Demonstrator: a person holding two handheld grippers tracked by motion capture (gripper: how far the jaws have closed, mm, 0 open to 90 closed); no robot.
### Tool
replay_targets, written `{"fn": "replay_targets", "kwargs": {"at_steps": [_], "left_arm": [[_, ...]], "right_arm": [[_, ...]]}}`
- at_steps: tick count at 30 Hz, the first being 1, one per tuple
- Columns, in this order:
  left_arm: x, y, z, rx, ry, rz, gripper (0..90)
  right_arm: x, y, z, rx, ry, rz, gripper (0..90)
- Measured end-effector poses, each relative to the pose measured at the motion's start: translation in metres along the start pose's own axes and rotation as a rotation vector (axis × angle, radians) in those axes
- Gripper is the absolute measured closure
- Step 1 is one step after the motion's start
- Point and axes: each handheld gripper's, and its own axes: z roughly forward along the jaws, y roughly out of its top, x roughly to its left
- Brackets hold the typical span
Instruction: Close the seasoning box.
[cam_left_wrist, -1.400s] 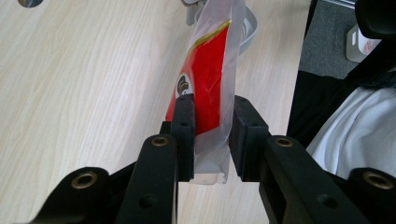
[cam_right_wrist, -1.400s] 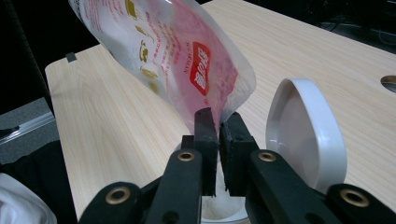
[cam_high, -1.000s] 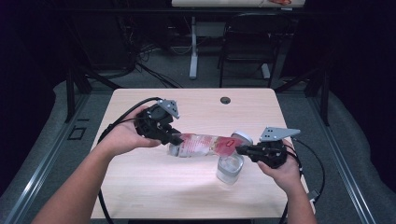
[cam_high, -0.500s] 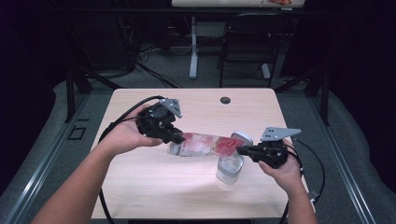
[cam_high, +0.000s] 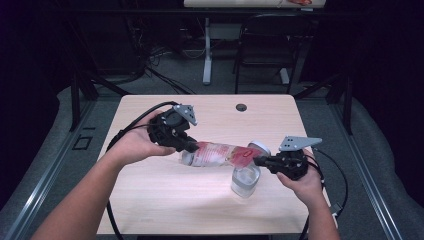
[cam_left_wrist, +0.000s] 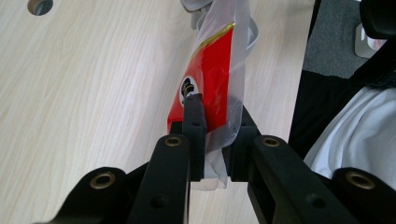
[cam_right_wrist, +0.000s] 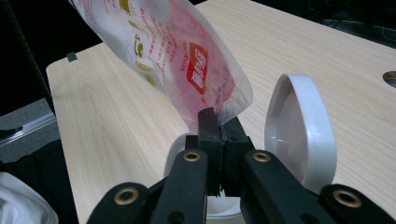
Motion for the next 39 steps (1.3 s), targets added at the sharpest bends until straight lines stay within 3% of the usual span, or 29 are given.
{"fn": "replay_targets", "kwargs": {"at_steps": [39], "left_arm": [[-0.006,0.013,-0.003,0.005,-0.02,0.025,81.7]], "right_arm": [[0.003,-0.002,-0.006,0.032,0.001,-0.016,88.2]]}}
